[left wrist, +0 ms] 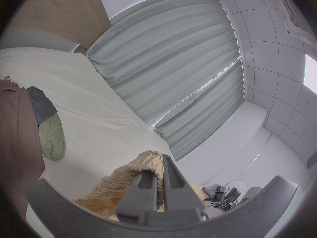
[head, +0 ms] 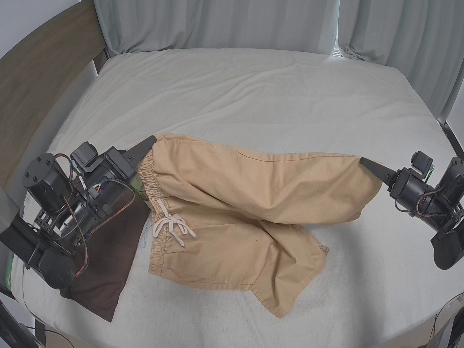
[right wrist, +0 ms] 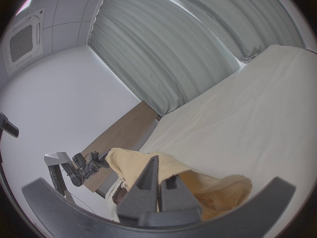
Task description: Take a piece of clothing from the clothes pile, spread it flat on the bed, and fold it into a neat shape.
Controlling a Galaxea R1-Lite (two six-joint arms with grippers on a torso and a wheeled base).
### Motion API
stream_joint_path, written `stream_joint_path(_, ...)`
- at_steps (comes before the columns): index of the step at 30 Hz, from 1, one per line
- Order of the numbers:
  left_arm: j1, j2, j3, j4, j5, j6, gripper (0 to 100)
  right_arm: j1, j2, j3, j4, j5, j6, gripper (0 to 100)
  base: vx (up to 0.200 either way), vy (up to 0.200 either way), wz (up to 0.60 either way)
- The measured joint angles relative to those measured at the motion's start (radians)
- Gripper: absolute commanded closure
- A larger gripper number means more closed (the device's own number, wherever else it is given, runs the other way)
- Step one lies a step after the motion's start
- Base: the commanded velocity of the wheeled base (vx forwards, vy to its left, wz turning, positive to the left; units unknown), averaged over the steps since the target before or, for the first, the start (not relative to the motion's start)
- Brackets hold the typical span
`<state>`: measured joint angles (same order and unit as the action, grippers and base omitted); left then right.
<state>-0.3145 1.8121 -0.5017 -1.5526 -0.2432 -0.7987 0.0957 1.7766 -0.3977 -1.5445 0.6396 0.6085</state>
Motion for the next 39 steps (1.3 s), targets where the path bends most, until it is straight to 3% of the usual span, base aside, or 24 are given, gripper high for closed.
stream_joint_path(39,0.086,0.028,-0.014,0.0,-0.024,0.001,100,-0.035,-0.006,-0.01,-0.001,0.0,-0.004,100,0.0,0.0,0.0)
